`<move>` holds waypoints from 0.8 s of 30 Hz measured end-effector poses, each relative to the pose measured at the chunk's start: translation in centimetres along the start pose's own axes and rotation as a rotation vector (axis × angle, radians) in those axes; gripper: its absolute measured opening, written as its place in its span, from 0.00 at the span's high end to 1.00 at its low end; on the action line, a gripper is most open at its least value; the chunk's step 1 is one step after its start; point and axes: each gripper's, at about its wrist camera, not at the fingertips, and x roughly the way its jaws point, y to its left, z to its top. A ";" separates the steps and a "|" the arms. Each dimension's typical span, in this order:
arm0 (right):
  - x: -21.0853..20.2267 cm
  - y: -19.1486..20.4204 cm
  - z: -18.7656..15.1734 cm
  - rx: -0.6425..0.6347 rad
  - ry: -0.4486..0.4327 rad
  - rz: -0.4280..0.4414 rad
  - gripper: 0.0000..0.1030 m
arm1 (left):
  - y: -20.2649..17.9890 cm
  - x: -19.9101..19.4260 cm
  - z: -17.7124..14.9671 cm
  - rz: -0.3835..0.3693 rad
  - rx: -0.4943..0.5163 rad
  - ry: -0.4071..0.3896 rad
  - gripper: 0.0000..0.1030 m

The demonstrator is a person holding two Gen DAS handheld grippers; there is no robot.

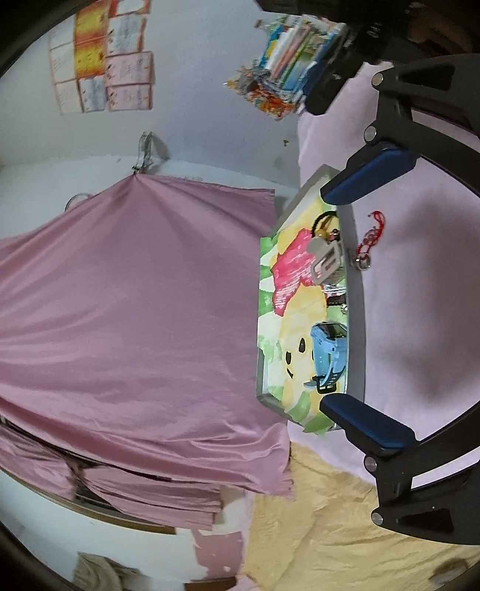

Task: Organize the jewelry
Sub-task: 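Withdraw both tools and reach toward the red string bracelet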

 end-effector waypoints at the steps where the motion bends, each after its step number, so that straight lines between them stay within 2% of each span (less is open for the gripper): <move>1: -0.2 0.0 -0.1 0.002 -0.001 -0.002 0.02 | -0.1 -0.1 -0.2 0.003 0.010 0.004 0.01; 15: 0.8 -0.5 -1.7 -0.003 0.108 -0.027 0.02 | -0.5 0.0 -1.2 0.002 0.047 0.052 0.01; 19: 2.2 -0.8 -1.7 0.004 0.187 -0.033 0.02 | -0.5 0.6 -1.2 0.004 0.058 0.082 0.01; 21: 3.3 -1.0 -1.8 -0.014 0.253 -0.058 0.02 | -0.4 1.4 -1.2 0.004 0.059 0.115 0.01; 24: 4.5 -1.1 -1.9 -0.035 0.332 -0.046 0.02 | -0.2 2.4 -1.2 0.000 0.056 0.167 0.01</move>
